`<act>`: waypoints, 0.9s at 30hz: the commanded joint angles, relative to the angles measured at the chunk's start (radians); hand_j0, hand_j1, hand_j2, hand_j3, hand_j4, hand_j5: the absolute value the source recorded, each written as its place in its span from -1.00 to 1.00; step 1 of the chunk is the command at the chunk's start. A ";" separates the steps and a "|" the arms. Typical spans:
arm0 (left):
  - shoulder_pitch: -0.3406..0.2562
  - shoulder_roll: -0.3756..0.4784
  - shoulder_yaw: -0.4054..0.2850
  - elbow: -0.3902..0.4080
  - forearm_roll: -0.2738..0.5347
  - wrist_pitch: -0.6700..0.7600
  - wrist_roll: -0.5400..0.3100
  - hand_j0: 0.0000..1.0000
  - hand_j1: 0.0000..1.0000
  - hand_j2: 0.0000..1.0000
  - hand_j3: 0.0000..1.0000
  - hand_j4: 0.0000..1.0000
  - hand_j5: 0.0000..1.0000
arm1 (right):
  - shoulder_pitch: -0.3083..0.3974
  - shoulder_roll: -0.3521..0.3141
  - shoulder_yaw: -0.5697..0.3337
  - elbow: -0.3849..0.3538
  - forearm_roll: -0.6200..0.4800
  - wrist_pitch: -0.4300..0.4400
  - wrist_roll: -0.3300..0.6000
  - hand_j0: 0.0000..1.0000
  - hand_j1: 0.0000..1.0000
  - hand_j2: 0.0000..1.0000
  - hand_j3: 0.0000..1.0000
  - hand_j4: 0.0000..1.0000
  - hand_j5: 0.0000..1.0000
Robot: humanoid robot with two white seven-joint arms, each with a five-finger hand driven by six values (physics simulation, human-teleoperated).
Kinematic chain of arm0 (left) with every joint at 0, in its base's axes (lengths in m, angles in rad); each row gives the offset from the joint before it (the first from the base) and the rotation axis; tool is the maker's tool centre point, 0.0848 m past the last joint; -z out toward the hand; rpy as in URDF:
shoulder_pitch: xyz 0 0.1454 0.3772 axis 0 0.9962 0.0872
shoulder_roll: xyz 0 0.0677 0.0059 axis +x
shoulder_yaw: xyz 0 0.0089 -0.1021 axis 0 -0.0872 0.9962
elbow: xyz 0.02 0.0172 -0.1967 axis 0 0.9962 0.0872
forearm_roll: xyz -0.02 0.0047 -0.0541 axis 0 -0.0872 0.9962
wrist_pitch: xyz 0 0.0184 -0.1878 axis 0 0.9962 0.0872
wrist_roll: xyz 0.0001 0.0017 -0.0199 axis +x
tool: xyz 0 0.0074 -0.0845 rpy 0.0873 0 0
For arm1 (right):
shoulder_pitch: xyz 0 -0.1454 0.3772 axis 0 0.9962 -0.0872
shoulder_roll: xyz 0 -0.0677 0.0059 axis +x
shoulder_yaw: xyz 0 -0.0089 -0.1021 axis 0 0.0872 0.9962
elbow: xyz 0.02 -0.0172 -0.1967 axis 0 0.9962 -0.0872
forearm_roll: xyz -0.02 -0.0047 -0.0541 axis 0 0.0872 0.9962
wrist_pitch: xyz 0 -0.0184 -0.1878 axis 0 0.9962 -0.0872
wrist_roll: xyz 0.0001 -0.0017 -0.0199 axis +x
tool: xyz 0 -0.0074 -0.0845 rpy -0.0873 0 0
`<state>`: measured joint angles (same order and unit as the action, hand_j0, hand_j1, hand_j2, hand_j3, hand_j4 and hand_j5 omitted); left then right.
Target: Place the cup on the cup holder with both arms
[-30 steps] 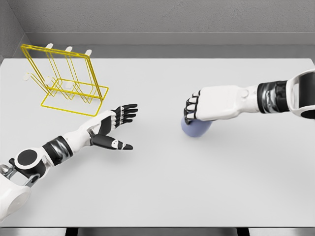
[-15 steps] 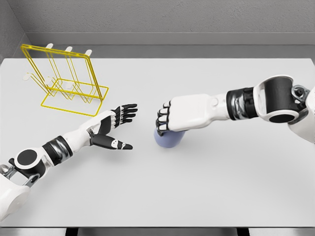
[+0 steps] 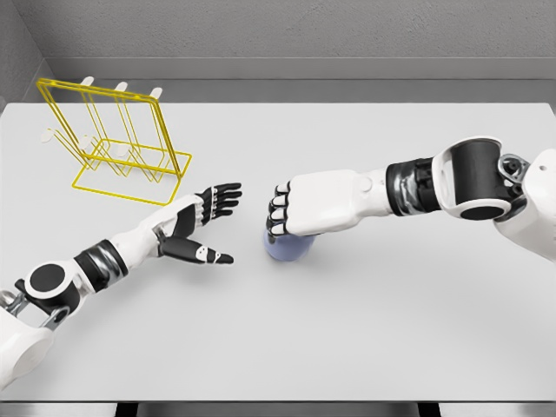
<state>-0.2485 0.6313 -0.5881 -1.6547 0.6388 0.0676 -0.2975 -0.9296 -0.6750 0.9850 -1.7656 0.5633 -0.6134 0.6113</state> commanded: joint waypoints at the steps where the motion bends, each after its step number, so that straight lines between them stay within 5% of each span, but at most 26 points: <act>1: 0.000 0.001 0.001 0.000 0.004 0.000 0.000 1.00 1.00 1.00 1.00 1.00 1.00 | 0.000 0.002 -0.002 0.000 0.000 0.003 0.000 0.64 0.64 0.64 0.64 0.64 0.64; 10: 0.003 0.001 0.007 0.000 0.004 0.000 0.000 1.00 1.00 1.00 1.00 1.00 1.00 | 0.000 -0.012 -0.025 0.000 -0.003 0.003 0.000 0.99 0.99 0.99 0.99 0.99 0.99; 17: 0.002 0.001 0.007 0.001 0.004 0.000 0.000 1.00 1.00 1.00 1.00 1.00 1.00 | 0.002 -0.080 -0.174 0.000 -0.017 0.003 0.000 1.00 1.00 1.00 1.00 1.00 1.00; 20: 0.000 -0.005 0.004 0.000 0.002 0.001 0.001 1.00 1.00 1.00 1.00 1.00 1.00 | 0.023 -0.135 -0.288 0.000 -0.137 0.003 0.000 1.00 1.00 1.00 1.00 1.00 1.00; 24: -0.006 -0.039 -0.002 -0.005 -0.054 0.001 0.003 1.00 1.00 1.00 1.00 1.00 1.00 | 0.308 -0.176 -0.696 0.006 -0.301 0.003 0.000 1.00 1.00 1.00 1.00 1.00 1.00; 27: -0.014 -0.065 -0.004 0.000 -0.073 0.004 0.003 1.00 1.00 1.00 1.00 1.00 1.00 | 0.428 -0.176 -0.782 0.015 -0.431 0.003 0.000 1.00 1.00 1.00 1.00 1.00 1.00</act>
<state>-0.2669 0.5816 -0.5905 -1.6554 0.5771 0.0704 -0.2947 -0.4771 -0.8443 0.3034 -1.7531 0.2252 -0.6148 0.6117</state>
